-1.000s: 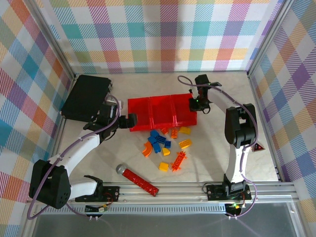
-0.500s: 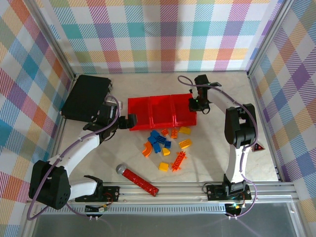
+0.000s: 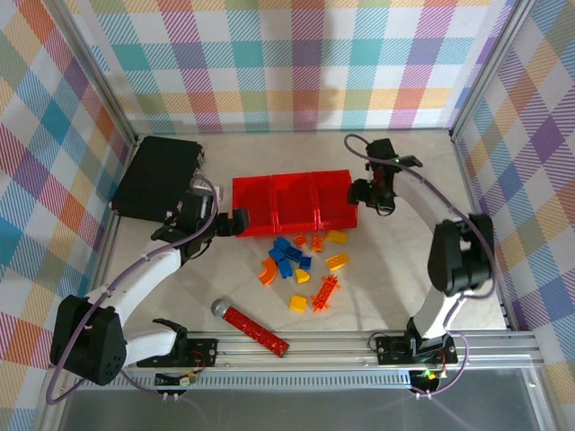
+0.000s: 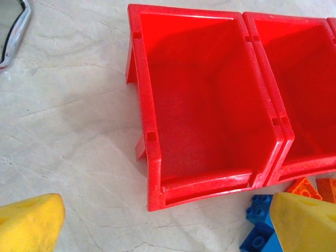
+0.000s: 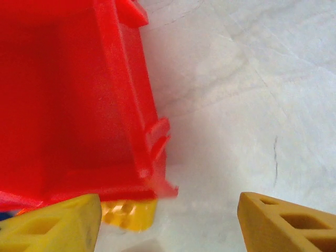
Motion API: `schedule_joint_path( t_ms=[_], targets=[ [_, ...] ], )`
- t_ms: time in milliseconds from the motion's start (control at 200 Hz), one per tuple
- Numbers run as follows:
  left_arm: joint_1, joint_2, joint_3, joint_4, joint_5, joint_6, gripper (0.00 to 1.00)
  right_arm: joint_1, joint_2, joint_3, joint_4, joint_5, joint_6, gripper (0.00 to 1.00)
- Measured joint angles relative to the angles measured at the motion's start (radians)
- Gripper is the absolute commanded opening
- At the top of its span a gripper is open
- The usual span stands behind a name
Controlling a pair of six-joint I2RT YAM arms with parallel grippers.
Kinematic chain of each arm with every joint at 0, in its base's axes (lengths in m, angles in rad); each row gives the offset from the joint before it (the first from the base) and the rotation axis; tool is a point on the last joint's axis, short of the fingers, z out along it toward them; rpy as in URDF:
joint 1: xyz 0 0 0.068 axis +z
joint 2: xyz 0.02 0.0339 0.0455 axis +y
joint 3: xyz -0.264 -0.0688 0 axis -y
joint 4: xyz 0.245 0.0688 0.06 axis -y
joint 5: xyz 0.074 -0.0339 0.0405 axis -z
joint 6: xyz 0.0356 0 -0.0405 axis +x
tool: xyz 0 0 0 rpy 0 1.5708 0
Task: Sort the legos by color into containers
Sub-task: Rotate the container at the center of the table, then pick up the lego from the bottom-center of the table.
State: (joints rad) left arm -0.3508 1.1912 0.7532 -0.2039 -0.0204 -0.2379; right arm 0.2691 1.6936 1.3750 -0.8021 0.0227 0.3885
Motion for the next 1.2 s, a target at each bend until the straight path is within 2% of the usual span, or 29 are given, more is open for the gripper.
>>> schedule_joint_path(
  t_ms=[160,300,505,700,940,1200],
  targets=[
    [-0.023,-0.005,-0.056,0.054,-0.018,-0.009,1.00,0.090,-0.258,-0.182,0.006,-0.008,0.167,0.70],
    [-0.045,-0.024,-0.084,0.064,-0.026,-0.011,1.00,0.231,-0.367,-0.285,-0.029,-0.013,0.290,0.71],
    [-0.052,-0.034,-0.097,0.108,0.013,-0.037,1.00,0.433,-0.367,-0.369,-0.062,0.006,0.449,0.73],
    [-0.083,-0.011,-0.097,0.134,0.097,-0.031,1.00,0.615,-0.369,-0.441,-0.053,0.068,0.637,0.75],
    [-0.127,-0.004,-0.097,0.128,0.129,-0.005,1.00,0.729,-0.314,-0.466,-0.032,0.121,0.818,0.74],
    [-0.129,-0.036,-0.100,0.104,0.121,-0.001,1.00,0.768,-0.167,-0.464,0.043,0.144,0.905,0.74]
  ],
)
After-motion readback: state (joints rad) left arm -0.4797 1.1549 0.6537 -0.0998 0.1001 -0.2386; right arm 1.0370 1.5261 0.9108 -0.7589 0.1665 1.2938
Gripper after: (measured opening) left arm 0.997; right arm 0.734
